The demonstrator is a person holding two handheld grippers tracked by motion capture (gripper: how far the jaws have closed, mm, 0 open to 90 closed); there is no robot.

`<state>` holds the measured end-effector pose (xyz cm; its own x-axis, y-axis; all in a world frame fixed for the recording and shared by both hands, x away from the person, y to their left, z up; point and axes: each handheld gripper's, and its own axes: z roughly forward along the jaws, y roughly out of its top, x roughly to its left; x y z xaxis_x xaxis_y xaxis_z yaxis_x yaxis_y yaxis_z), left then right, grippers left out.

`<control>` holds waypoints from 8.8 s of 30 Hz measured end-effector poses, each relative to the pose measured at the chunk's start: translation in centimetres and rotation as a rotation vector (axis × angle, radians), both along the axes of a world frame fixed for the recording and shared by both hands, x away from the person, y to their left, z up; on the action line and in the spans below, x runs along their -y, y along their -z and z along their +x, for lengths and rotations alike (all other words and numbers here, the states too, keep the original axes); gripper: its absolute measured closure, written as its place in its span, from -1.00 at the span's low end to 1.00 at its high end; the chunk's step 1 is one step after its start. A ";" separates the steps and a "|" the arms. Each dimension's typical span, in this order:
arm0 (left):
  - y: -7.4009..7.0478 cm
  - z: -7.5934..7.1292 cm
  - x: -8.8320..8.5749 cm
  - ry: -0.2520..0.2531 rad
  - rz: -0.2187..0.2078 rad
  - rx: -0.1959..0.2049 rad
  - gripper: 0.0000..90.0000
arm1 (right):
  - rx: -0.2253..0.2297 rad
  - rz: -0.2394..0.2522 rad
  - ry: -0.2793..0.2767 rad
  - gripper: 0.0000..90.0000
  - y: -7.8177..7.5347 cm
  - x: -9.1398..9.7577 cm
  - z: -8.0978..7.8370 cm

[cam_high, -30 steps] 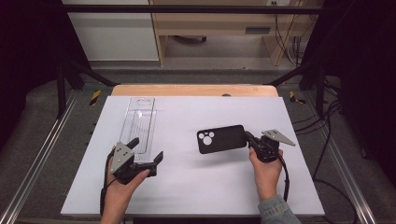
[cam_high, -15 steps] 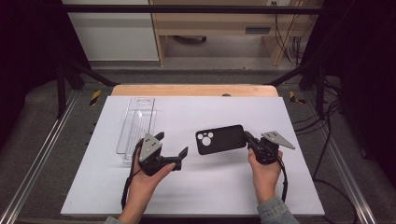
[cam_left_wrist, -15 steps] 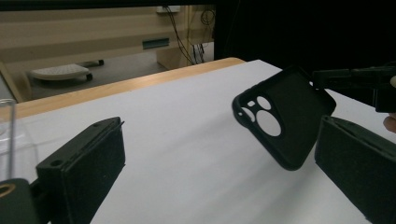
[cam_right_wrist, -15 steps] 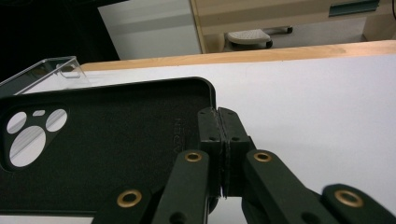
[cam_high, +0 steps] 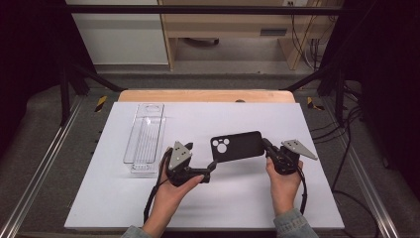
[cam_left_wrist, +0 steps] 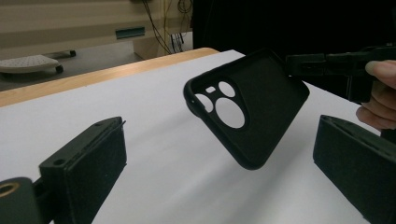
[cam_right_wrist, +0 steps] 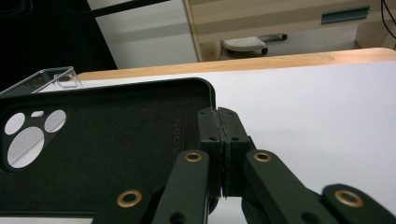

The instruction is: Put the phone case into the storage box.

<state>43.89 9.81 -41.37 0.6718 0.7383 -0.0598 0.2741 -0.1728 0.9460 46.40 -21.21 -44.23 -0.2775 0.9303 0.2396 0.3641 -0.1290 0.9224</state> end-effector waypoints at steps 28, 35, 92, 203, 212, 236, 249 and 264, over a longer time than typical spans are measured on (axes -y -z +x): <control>0.6 1.2 2.4 0.002 -0.021 -0.023 -0.45 | 0.031 0.026 -0.010 0.99 -0.1 0.0 -0.2; 0.7 1.8 2.1 0.004 -0.064 -0.067 -0.21 | 0.046 0.022 -0.014 0.99 -0.2 0.0 -0.2; 0.3 2.0 0.5 -0.015 -0.156 -0.076 0.85 | 0.039 0.007 -0.064 0.67 0.8 -0.5 0.5; -12.5 4.5 -18.3 -0.203 0.283 0.169 0.85 | 0.204 -0.225 -0.233 -0.83 1.9 0.1 -3.6; -13.6 5.7 -18.3 -0.237 0.309 0.193 0.85 | 0.276 -0.236 -0.202 -0.85 2.8 0.9 -4.7; -13.3 8.2 -18.1 -0.230 0.515 0.160 0.85 | 0.295 -0.239 -0.197 -0.88 3.1 1.7 -4.7; -13.4 10.1 -18.2 -0.219 0.611 0.167 0.84 | 0.302 -0.253 -0.201 -0.89 3.2 1.7 -4.7; -12.9 12.0 -17.3 -0.187 0.703 0.168 0.84 | 0.306 -0.255 -0.183 -0.91 3.2 2.0 -4.5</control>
